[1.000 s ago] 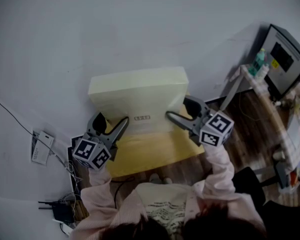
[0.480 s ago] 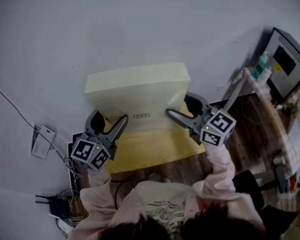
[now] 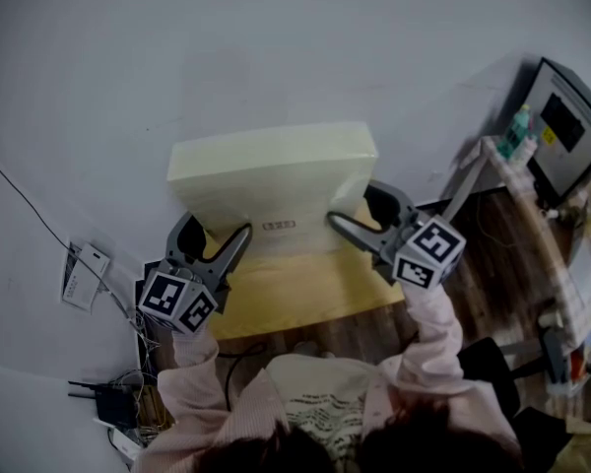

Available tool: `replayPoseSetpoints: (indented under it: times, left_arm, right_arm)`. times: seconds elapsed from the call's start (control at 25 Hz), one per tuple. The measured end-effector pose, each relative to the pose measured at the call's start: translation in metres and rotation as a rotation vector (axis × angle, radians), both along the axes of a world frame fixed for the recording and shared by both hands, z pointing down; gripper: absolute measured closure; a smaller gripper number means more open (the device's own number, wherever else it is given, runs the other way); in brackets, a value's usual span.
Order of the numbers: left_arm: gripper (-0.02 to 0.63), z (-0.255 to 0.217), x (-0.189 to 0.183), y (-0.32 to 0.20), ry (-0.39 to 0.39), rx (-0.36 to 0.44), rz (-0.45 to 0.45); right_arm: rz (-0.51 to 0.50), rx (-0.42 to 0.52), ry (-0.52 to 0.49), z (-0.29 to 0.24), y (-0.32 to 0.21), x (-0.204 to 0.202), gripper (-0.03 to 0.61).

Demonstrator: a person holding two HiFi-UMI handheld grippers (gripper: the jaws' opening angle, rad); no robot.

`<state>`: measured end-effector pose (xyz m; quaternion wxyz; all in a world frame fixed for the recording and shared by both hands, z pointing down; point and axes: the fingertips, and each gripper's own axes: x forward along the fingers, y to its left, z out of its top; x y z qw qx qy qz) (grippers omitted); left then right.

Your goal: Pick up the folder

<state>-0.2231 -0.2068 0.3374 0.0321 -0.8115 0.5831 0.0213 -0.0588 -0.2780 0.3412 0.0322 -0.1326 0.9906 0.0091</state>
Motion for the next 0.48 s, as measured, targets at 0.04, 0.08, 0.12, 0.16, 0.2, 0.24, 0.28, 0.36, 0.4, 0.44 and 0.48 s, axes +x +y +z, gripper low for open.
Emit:
replayPoseSetpoints:
  times: [0.04,0.08,0.12,0.16,0.2,0.24,0.28,0.36,0.4,0.44,0.48]
  left_arm:
    - [0.236,0.0,-0.0002,0.0,0.002,0.001,0.001]
    - [0.236,0.0002,-0.0003,0.0,0.003,0.001,0.002]
    - [0.236,0.0004,-0.0004,0.0,0.004,0.001,0.002]
    - [0.236,0.0007,-0.0006,-0.0002,0.005,0.0,0.002]
    - [0.236,0.001,-0.0008,-0.0005,0.007,-0.001,0.003]
    - [0.236,0.0014,-0.0009,-0.0009,0.009,-0.002,0.004]
    - [0.236,0.0018,-0.0009,-0.0011,0.01,-0.003,0.005]
    - [0.236,0.0026,-0.0009,-0.0013,0.009,-0.005,0.005]
    - [0.236,0.0028,-0.0009,-0.0013,0.008,-0.006,0.005]
    - [0.236,0.003,-0.0008,-0.0012,0.008,-0.007,0.004]
    - [0.236,0.0032,-0.0008,-0.0011,0.007,-0.008,0.003]
  right_arm:
    - [0.002,0.0,0.0,-0.0001,0.0001,-0.0001,0.289]
    - [0.003,-0.001,0.001,-0.0002,0.0002,-0.0002,0.29]
    - [0.003,-0.002,0.002,-0.0001,0.0004,-0.0003,0.29]
    - [0.004,-0.002,0.003,0.0001,0.0004,-0.0004,0.289]
    - [0.005,-0.001,0.004,0.0003,0.0002,-0.0004,0.29]
    - [0.007,0.001,0.004,0.0004,-0.0001,-0.0003,0.29]
    - [0.008,0.002,0.004,0.0007,-0.0004,-0.0003,0.29]
    - [0.008,0.0,0.008,0.0019,-0.0007,-0.0003,0.29]
    - [0.007,-0.003,0.01,0.0027,-0.0006,-0.0005,0.29]
    - [0.006,-0.007,0.011,0.0034,-0.0004,-0.0006,0.29]
    - [0.005,-0.01,0.011,0.004,-0.0003,-0.0007,0.29]
